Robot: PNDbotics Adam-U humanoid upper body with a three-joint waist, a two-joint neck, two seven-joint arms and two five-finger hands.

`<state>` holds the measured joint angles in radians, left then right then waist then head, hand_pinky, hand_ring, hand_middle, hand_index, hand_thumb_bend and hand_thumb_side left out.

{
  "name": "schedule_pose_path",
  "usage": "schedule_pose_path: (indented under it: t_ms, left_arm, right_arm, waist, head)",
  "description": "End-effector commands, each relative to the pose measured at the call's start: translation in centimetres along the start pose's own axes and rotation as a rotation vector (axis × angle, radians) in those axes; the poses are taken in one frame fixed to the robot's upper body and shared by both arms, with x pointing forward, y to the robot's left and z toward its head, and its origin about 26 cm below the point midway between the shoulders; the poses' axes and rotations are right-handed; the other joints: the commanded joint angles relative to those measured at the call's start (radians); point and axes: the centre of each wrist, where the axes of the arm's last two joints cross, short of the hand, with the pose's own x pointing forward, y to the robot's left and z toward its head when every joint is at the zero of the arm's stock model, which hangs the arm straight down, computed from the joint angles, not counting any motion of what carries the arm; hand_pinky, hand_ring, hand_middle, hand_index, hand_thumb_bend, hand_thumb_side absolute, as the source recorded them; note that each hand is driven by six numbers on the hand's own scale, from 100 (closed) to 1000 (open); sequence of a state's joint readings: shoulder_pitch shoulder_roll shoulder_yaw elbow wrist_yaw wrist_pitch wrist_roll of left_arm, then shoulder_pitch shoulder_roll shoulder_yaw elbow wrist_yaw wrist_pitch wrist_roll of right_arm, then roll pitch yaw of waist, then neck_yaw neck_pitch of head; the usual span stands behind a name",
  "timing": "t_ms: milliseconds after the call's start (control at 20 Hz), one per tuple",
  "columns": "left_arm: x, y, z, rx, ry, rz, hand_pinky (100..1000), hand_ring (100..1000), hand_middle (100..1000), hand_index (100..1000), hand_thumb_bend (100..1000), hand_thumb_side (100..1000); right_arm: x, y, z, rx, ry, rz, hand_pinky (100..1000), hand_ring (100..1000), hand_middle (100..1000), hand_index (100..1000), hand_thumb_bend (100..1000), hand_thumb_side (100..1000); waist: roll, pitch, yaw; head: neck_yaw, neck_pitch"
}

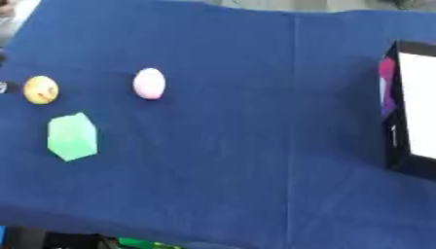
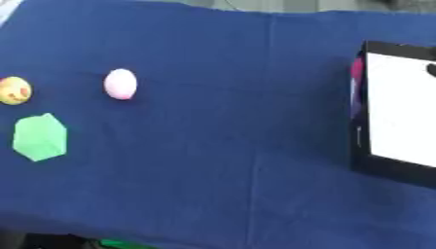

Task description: Pick up the objects with one hand, pass them to the other hand, and then place them into the box on the other side of the table.

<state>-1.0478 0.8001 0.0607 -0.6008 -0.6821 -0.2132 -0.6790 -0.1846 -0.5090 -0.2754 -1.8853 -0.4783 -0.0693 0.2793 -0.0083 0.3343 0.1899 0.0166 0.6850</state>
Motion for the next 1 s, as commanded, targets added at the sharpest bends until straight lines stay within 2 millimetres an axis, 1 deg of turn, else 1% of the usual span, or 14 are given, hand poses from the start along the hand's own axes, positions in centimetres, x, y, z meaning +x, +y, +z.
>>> schedule_pose_path:
  t_ms: [50,250,450,600,700,850,900,1000]
  left_arm:
    - [0.5,2.9,1.7,0.004,-0.038,-0.032,980,944,802,895,442,399]
    - [1.3,3.3,1.5,-0.005,-0.049,-0.052,976,943,802,893,455,375]
    - [1.6,2.8,0.9,-0.005,-0.02,-0.063,972,941,802,893,469,347]
    - [1.9,2.3,0.3,0.007,0.02,-0.074,965,939,803,891,497,300]
    - [2.2,1.8,-0.3,0.017,0.053,-0.091,962,938,803,890,508,289]
    - [2.7,0.7,-1.3,0.022,0.086,-0.11,958,936,802,889,504,278]
    - [2.8,0.4,-1.6,0.024,0.095,-0.116,954,935,801,886,486,253]
    - [3.0,-0.3,-2.2,0.03,0.109,-0.126,951,933,800,887,465,238]
  right_arm:
    - [0.9,-0.5,-0.3,0.03,-0.004,0.047,1000,1000,1000,1000,100,576]
    - [0.8,-0.5,-0.3,0.036,-0.001,0.049,1000,1000,1000,1000,100,575]
    - [0.6,-0.4,-0.3,0.042,0.002,0.049,1000,1000,1000,1000,100,575]
    - [0.5,-0.4,-0.2,0.044,0.004,0.049,1000,1000,1000,1000,100,575]
    - [0.4,-0.4,-0.2,0.045,0.007,0.048,1000,1000,1000,1000,100,576]
    - [0.3,-0.3,-0.2,0.048,0.01,0.046,1000,1000,1000,1000,100,576]
    - [0.3,-0.2,-0.2,0.049,0.011,0.045,1000,1000,1000,1000,100,576]
    - [0.2,-0.2,-0.2,0.052,0.012,0.043,1000,1000,1000,1000,100,577]
  waist:
    - [0.004,-0.019,0.003]
    - [0.004,-0.02,0.003]
    - [0.001,-0.019,0.001]
    - [-0.002,-0.017,0.0]
    - [-0.003,-0.016,0.0]
    - [-0.005,-0.015,-0.002]
    - [-0.006,-0.015,-0.003]
    - [-0.008,-0.013,-0.004]
  head:
    - [0.006,-0.003]
    - [0.021,-0.005]
    - [0.021,-0.011]
    - [0.02,-0.009]
    - [0.024,-0.008]
    - [0.029,-0.006]
    - [0.03,-0.007]
    - [0.034,-0.008]
